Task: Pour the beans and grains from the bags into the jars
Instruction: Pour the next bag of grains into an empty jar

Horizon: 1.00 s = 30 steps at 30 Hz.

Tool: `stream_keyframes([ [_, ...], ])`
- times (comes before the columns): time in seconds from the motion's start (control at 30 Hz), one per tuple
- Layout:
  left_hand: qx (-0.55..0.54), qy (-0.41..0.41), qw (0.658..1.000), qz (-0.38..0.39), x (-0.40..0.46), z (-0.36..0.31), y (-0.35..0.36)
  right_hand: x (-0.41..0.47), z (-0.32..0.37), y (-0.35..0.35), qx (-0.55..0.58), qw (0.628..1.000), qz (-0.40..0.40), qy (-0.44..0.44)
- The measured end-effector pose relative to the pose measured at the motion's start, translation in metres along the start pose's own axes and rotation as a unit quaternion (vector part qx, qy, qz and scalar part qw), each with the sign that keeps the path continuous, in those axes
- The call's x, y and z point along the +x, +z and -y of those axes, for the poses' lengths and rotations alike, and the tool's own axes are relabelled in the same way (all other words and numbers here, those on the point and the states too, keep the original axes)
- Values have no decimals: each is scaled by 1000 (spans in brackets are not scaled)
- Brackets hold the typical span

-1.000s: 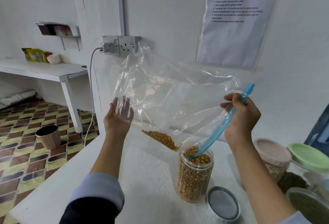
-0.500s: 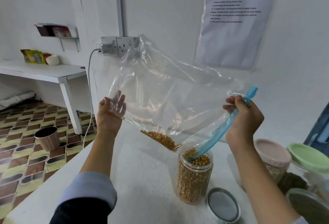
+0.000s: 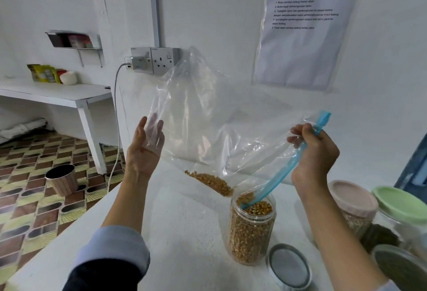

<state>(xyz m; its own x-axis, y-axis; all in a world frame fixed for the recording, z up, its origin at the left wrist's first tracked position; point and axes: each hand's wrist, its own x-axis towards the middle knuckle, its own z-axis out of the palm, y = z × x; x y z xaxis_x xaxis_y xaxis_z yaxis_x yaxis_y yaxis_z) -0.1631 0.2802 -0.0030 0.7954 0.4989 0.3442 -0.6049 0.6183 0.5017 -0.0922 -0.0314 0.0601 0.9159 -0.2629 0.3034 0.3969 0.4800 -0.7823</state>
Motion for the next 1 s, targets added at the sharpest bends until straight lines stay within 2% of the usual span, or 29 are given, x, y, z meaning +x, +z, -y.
stream_keyframes([
  [0.13,29,-31,999,5,1,3,2,-1,0,-1,-6,1000,-5,1],
  [0.2,46,-26,998,-36,2,6,8,0,1,-1,-11,1000,-4,3],
  [0.23,96,-8,993,-71,2,7,12,1,0,-2,-10,1000,-11,0],
  [0.33,288,72,936,-190,3,7,27,2,0,-5,-16,999,-30,-21],
  [0.47,294,156,902,-275,9,12,38,-5,1,-4,-22,999,-9,-38],
  [0.63,275,208,900,-267,14,9,50,-3,8,-6,-25,998,-8,-51],
  [1.0,257,189,923,-214,16,-10,94,-1,12,-10,0,999,-32,-27],
])
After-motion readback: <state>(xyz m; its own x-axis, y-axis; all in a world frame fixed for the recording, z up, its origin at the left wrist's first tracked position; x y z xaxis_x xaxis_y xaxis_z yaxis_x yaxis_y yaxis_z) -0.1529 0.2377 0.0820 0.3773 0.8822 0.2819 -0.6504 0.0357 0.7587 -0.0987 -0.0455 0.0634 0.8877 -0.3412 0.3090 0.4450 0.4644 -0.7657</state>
